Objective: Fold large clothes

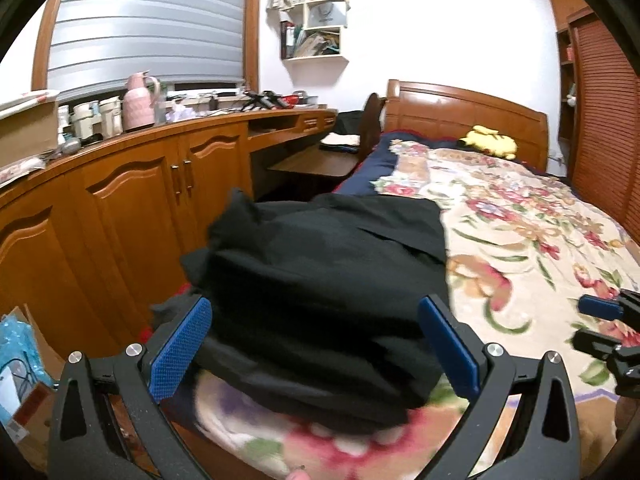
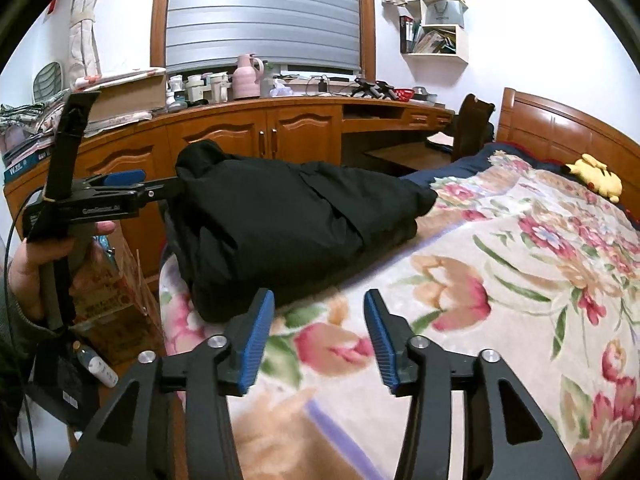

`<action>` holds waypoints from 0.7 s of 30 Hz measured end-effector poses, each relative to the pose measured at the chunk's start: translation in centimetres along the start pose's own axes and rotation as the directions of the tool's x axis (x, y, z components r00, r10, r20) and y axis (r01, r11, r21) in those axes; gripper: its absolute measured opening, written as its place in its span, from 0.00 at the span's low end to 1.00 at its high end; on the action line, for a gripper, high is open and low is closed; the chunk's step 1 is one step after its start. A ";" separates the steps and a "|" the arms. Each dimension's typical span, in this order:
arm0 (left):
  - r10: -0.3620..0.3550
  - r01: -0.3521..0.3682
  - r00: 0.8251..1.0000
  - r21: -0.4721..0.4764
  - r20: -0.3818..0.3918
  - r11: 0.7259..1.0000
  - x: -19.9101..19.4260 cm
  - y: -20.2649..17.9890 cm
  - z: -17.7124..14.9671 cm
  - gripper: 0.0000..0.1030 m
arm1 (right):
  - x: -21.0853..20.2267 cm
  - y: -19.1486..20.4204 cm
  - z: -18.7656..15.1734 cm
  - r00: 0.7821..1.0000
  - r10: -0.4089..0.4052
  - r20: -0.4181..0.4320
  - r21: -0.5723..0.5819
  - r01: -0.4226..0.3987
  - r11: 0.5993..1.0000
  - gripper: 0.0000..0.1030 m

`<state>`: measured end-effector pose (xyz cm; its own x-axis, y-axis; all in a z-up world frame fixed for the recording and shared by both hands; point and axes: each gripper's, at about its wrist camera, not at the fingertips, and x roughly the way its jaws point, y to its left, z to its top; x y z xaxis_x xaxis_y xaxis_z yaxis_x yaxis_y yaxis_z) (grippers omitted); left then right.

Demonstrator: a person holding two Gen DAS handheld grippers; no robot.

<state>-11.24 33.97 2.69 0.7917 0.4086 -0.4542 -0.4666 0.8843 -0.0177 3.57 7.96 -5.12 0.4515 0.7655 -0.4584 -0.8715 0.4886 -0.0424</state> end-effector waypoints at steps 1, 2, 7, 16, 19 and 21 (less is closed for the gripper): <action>-0.007 0.007 1.000 0.004 0.001 1.000 -0.1 -0.5 -0.1 1.00 | -0.1 -0.2 -0.3 1.000 -0.002 -0.005 0.004 0.002 1.000 0.53; -0.014 0.014 1.000 0.011 0.001 1.000 -0.1 -1.3 -0.4 1.00 | -0.3 -0.5 -0.6 1.000 -0.005 -0.010 0.006 0.005 1.000 0.58; -0.037 0.037 0.999 0.037 -0.010 0.999 -0.2 -4.8 -1.5 1.00 | -1.8 -1.7 -2.0 0.999 -0.043 -0.018 0.008 0.043 0.999 0.71; -0.142 0.142 0.990 0.117 -0.005 0.983 -1.1 -12.3 -3.1 1.00 | -5.6 -4.7 -5.4 0.990 -0.143 -0.013 0.076 0.144 0.987 0.80; -0.193 0.193 0.981 0.129 -0.011 0.973 -1.0 -14.7 -3.3 1.00 | -7.2 -5.8 -6.8 0.982 -0.187 -0.017 0.101 0.188 0.977 0.80; -0.214 0.214 0.977 0.140 -0.017 0.967 -0.9 -16.2 -3.4 1.00 | -8.3 -6.7 -7.6 0.972 -0.232 -0.026 0.120 0.233 0.965 0.80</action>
<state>-5.71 18.55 0.35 0.8666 0.2060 -0.4546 -0.2260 0.9741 0.0107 4.17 -4.88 -7.79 0.6361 0.6200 -0.4593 -0.7127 0.7002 -0.0418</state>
